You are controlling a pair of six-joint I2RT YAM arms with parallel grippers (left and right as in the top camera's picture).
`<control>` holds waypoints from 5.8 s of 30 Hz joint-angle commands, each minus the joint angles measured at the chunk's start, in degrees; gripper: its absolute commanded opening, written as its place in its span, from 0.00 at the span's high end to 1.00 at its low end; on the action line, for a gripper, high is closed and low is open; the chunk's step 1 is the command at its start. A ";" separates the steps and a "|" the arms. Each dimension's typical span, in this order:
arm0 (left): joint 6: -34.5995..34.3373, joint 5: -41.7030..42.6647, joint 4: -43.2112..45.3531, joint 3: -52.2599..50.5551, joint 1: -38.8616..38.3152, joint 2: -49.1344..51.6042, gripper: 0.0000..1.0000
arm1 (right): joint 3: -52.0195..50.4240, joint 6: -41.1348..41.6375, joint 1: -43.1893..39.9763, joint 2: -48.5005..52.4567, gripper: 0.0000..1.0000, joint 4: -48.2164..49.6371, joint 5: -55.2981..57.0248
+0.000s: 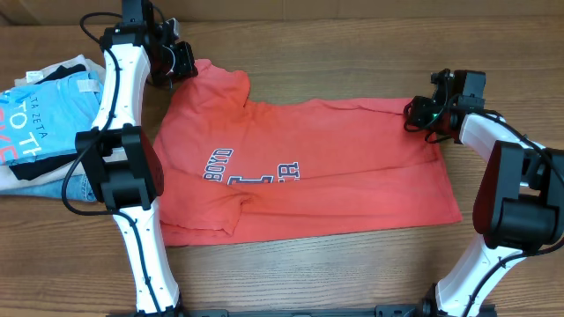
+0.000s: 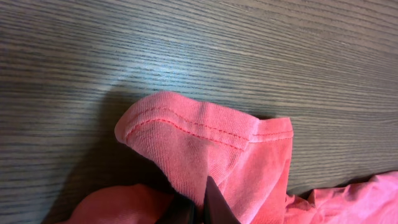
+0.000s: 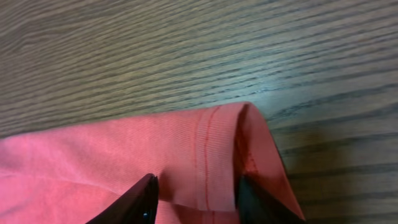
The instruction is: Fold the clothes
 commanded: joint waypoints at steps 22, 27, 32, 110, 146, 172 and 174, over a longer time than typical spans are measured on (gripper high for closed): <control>-0.96 0.63 -0.79 1.46 -0.04 -1.95 0.96 | 6.43 -0.50 -0.37 0.79 0.85 -2.29 1.66; -0.96 0.63 -1.03 1.46 -0.04 -1.92 0.96 | 6.93 -0.52 -0.37 0.79 0.89 -3.45 1.66; -0.96 0.63 -1.49 1.46 -0.07 -1.95 0.96 | 6.95 -0.55 -0.39 0.79 0.92 -5.84 2.05; 1.68 -18.75 -39.58 -20.65 0.68 -24.61 0.96 | 18.10 -0.74 -7.93 0.59 0.93 -54.38 6.99; 2.14 -21.40 -39.63 -34.38 0.59 -25.42 0.96 | 18.10 -0.76 -7.98 0.59 0.93 -59.06 8.74; -2.12 -25.83 -38.69 -42.58 0.59 -25.40 0.96 | 17.88 -0.70 -8.00 0.61 0.92 -62.47 12.15; -2.08 -26.14 -38.66 -42.58 0.59 -25.40 0.95 | 17.88 -0.72 -8.00 0.61 0.87 -62.49 12.15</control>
